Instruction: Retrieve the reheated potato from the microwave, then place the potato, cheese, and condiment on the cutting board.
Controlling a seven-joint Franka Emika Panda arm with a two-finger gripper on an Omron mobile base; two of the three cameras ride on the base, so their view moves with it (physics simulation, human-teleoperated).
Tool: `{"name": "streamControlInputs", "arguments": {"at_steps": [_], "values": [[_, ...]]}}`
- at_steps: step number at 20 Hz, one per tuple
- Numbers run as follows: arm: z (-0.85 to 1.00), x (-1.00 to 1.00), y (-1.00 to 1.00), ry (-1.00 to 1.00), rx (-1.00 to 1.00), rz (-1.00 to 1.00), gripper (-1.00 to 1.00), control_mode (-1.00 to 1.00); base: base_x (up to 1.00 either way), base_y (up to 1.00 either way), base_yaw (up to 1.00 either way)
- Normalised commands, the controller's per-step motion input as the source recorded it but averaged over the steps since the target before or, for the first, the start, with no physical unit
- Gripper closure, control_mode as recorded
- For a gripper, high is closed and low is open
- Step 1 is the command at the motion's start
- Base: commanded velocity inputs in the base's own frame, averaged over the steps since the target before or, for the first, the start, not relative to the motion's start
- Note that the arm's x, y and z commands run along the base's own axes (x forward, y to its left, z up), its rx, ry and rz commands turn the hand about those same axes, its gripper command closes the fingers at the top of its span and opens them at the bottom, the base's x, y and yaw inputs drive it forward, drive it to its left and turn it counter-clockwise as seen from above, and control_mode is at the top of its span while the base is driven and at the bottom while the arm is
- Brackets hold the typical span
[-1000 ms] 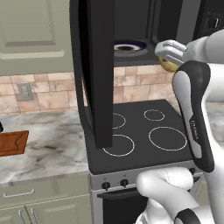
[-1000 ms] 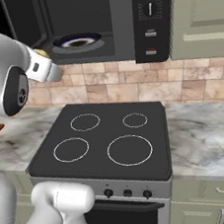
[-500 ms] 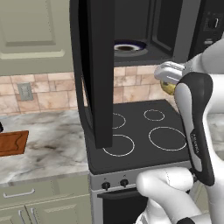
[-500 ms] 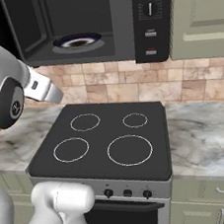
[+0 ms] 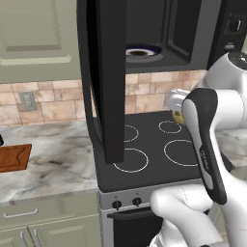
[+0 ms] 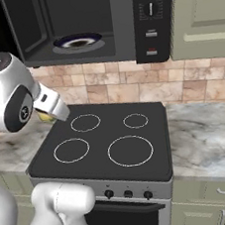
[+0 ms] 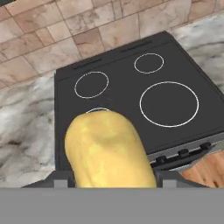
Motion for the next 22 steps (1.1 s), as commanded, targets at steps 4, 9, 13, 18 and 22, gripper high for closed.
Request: {"name": "streamControlInputs", "arguments": {"at_steps": [4, 9, 13, 18, 22], "values": [[-0.67, 0.15, 0.02, -0.01, 0.00, 0.21, 1.00, -1.00, 0.00, 0.00, 0.00], [-0.48, 0.47, 0.17, 0.04, 0.00, 0.14, 1.00, -1.00, 0.00, 0.00, 0.00], [-0.32, 0.57, 0.20, 0.11, -0.03, 0.04, 1.00, -1.00, 0.00, 0.00, 0.00], [-0.37, 0.42, 0.21, 0.06, 0.00, 0.01, 1.00, -1.00, 0.00, 0.00, 0.00], [-0.37, 0.37, 0.14, 0.00, 0.00, 0.04, 1.00, -1.00, 0.00, 0.00, 0.00]]}}
